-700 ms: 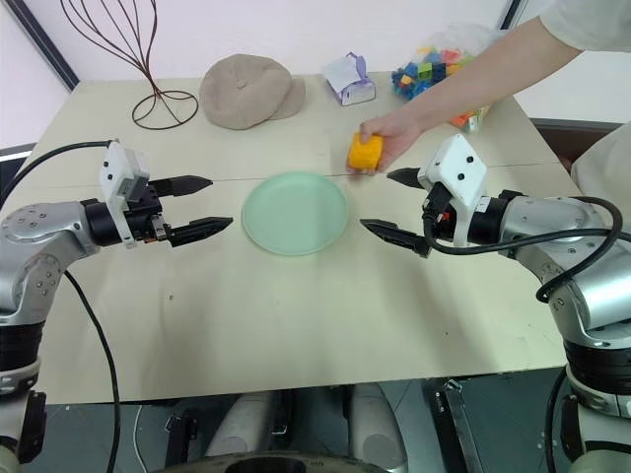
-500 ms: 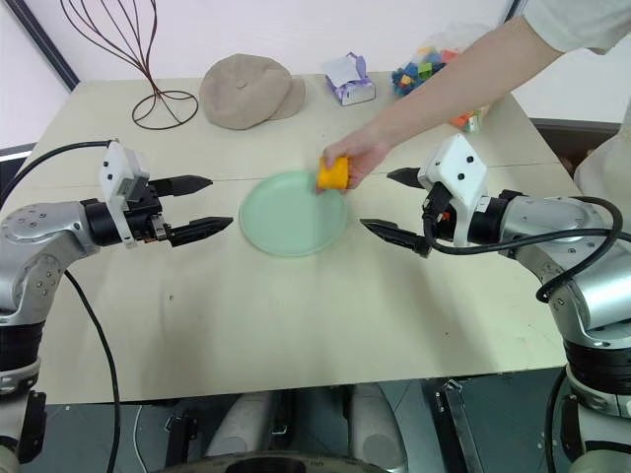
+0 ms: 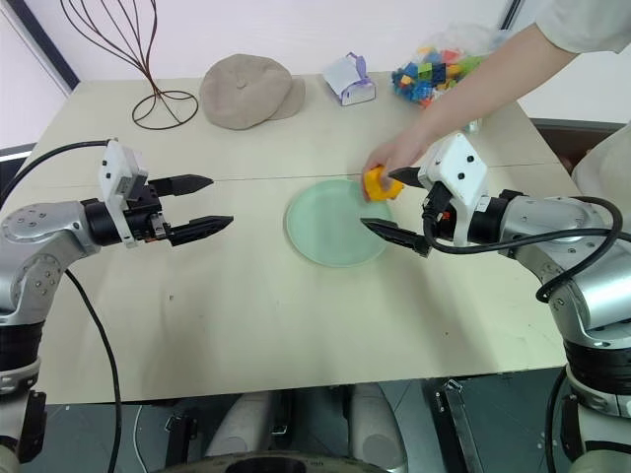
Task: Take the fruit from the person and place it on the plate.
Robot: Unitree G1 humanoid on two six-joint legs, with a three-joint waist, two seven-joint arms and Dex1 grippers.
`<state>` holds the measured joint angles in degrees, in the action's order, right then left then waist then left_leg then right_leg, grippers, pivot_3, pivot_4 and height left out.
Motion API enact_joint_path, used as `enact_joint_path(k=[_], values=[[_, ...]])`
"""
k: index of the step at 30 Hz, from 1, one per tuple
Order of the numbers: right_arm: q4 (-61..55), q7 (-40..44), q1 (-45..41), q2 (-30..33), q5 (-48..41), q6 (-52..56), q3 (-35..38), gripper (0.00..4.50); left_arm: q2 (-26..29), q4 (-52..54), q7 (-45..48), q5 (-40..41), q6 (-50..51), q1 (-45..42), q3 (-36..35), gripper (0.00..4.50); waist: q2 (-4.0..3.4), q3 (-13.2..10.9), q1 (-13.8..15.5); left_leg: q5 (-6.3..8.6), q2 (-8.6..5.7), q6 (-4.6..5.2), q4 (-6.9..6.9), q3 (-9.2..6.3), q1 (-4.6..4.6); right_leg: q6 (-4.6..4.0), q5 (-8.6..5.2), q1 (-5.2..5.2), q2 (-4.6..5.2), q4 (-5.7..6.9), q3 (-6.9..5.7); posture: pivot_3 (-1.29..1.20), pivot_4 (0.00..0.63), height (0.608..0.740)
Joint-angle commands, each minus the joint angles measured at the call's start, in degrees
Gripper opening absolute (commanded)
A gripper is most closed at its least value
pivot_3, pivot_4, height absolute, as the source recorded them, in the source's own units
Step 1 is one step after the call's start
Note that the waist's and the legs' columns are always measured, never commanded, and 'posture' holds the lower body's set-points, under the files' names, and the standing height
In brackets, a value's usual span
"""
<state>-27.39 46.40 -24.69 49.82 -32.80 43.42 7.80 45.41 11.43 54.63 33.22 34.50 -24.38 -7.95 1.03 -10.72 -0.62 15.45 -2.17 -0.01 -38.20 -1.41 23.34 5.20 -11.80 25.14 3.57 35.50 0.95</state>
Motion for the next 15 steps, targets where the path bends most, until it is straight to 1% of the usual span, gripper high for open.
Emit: enact_joint_path(k=[1,15], values=[[-1.73,-0.09,-0.48,0.92,-0.46,-0.67,1.84,4.41,0.08,0.92,0.03,0.92,-0.85,-0.62,-2.06,4.50,0.00,0.00,0.00,0.00,0.00,0.00,0.00,0.00,0.00,0.00,0.00,0.00,0.00,0.00,0.00,0.00,0.150,0.740],[-1.61,0.16,-0.76,1.05,-0.27,-0.86,1.60,4.41,-0.02,0.62,0.38,0.78,-1.42,-0.46,-1.99,4.50,0.00,0.00,0.00,0.00,0.00,0.00,0.00,0.00,0.00,0.00,0.00,0.00,0.00,0.00,0.00,0.00,0.150,0.740]])
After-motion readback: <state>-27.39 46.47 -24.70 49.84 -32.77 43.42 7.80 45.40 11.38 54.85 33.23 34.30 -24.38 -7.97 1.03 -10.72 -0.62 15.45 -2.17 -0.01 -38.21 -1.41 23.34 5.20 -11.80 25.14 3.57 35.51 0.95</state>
